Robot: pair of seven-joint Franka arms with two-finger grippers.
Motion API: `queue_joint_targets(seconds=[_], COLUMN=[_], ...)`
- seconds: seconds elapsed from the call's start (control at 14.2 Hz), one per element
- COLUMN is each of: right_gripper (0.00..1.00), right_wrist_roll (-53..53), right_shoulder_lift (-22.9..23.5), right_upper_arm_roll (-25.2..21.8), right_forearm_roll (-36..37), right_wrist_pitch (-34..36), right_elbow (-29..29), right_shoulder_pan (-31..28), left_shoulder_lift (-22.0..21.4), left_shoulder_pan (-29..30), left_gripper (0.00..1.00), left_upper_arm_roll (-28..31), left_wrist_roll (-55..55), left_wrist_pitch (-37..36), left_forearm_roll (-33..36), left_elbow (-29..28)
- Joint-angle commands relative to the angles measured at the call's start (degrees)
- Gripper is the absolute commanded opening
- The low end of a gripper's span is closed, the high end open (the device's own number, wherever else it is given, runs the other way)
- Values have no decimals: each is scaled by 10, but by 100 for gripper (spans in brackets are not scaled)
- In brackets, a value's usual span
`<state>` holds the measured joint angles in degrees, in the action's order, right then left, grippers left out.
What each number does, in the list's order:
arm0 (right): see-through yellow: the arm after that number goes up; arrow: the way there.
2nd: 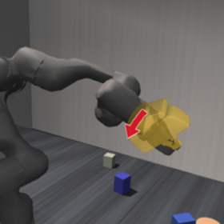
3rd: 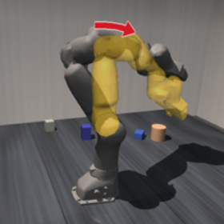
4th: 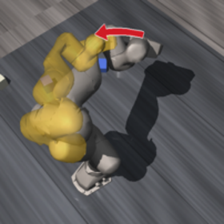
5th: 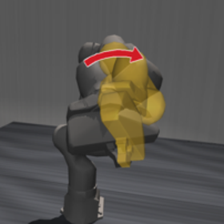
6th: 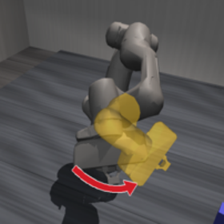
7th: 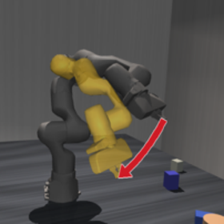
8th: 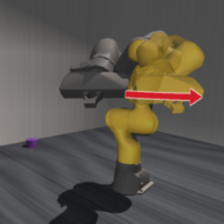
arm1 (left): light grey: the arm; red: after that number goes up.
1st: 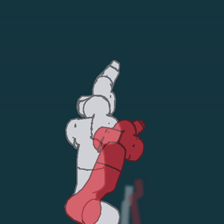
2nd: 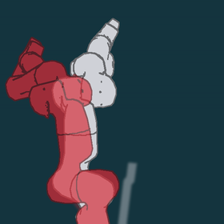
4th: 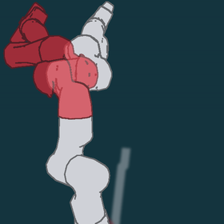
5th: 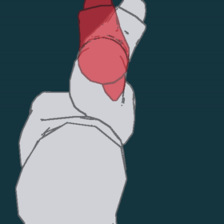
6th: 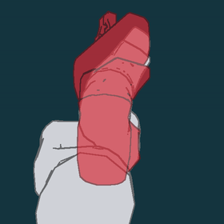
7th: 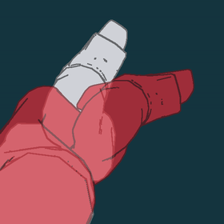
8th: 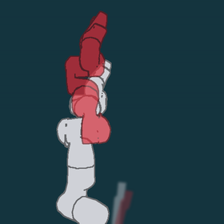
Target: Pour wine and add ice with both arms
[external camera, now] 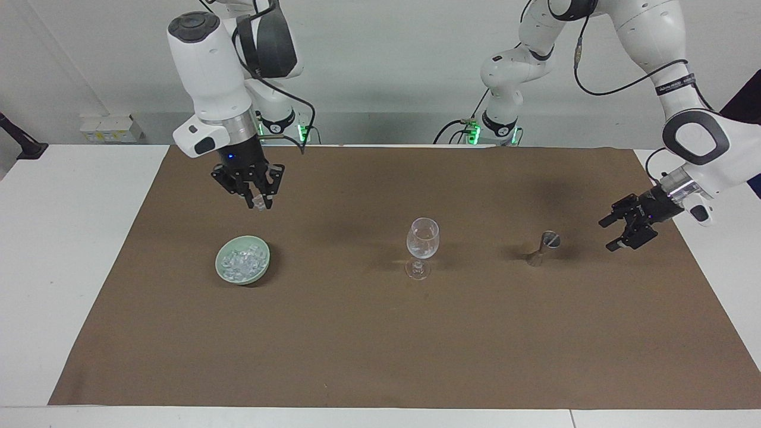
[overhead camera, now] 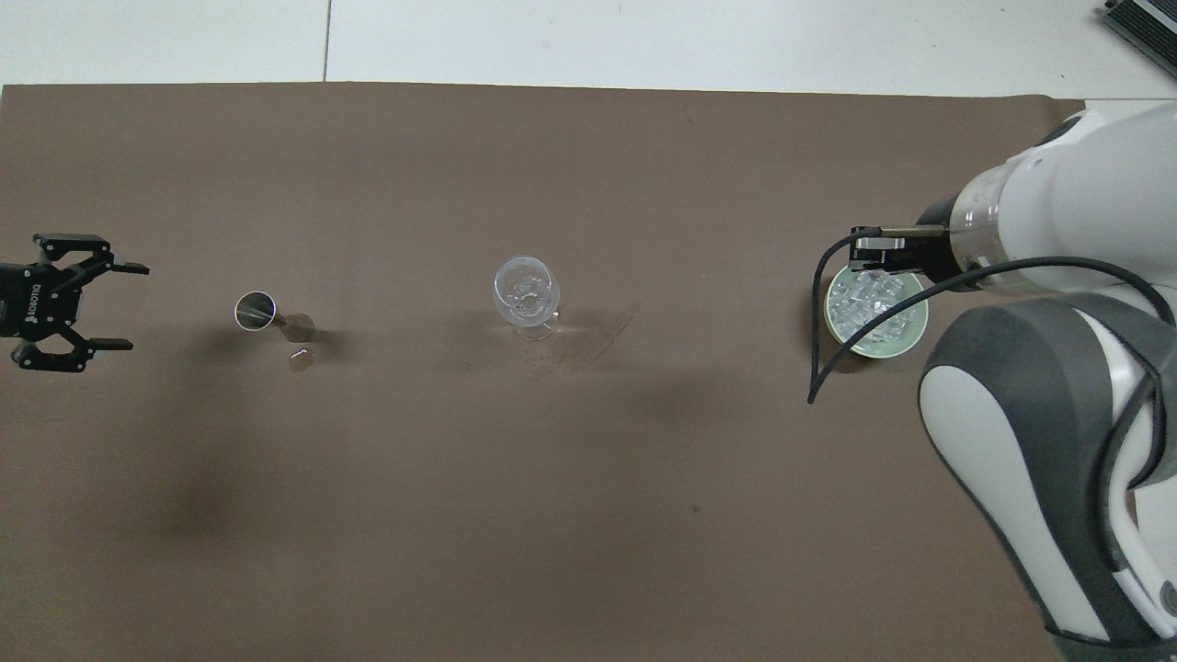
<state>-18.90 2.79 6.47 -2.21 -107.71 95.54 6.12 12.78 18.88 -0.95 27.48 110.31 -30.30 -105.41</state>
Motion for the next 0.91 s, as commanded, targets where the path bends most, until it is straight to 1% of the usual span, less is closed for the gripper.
queue_joint_targets(seconds=[0.0,0.14,0.28,0.42,0.49,0.7,0.84], right_gripper=[0,0,0,0,0,0,0], right_wrist_roll=[-66,-110,-140,-190,-208,-228,-246], right_shoulder_lift=[27,32,44,72,84,106,117], right_upper_arm_roll=[29,60,74,105,115,119,120], right_forearm_roll=[-39,-64,-81,-81,-79,-79,-80], right_wrist_pitch=[-6,-32,-35,-64,-84,-131,-169], right_elbow=[-33,-40,-65,-91,-95,-94,-92], right_shoulder_pan=[6,13,26,35,38,52,76], left_shoulder_lift=[-5,-16,-34,-56,-65,-86,-107], left_shoulder_pan=[-8,-21,-29,-41,-53,-80,-96], left_gripper=[100,100,100,100,100,100,100], left_upper_arm_roll=[0,0,0,0,0,0,0], left_wrist_roll=[-55,-107,-144,-207,-238,-312,-328], left_wrist_pitch=[-12,-11,-12,-13,-14,-30,-41], left_forearm_roll=[65,100,122,147,161,209,219], left_elbow=[31,43,42,40,40,39,39])
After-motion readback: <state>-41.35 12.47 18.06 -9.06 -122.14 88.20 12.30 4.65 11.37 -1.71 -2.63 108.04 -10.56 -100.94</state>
